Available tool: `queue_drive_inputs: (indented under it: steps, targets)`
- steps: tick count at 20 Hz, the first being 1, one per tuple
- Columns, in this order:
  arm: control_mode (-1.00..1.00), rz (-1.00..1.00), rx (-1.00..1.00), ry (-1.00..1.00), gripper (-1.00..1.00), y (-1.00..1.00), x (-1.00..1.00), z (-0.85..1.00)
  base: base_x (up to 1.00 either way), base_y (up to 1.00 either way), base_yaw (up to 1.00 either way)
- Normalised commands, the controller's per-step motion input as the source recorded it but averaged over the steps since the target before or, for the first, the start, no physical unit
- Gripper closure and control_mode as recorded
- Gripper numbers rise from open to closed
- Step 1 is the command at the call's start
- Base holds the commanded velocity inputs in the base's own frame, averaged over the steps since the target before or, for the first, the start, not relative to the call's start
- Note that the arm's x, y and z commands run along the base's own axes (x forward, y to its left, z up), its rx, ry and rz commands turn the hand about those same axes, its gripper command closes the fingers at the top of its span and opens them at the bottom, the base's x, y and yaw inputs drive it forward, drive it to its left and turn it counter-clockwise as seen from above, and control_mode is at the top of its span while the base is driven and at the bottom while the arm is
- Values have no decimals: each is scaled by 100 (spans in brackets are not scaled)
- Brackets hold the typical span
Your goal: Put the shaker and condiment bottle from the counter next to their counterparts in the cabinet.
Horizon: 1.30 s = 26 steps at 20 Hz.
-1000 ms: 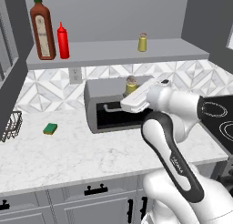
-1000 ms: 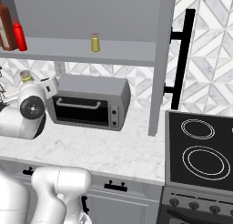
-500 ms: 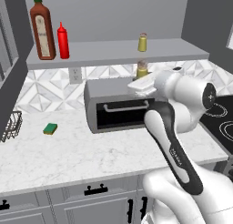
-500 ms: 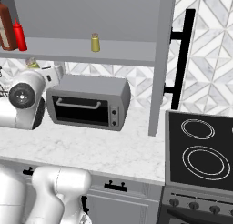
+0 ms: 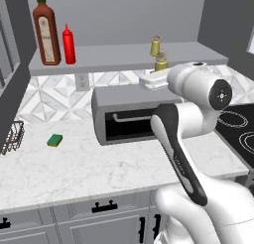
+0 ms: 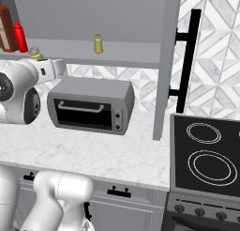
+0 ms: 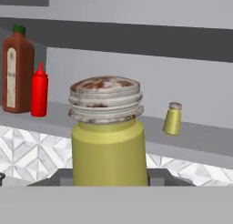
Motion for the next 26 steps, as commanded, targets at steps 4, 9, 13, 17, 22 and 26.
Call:
queue_drive_inputs:
  steps: [4,9,13,17,22,26]
  targets:
    - [-100,-21,3,0,100,-15,0,38,0,0,0]
    - [-100,-18,3,0,100,-18,3,13,0,0,0]
    - [-100,-17,0,1,100,-3,25,-1,0,0,0]
    - [-100,-13,0,0,100,-6,31,-3,0,0,0]
    - [-100,-11,3,0,100,-29,19,13,0,0,0]
    - [-100,-9,1,0,100,-9,13,4,0,0,0]
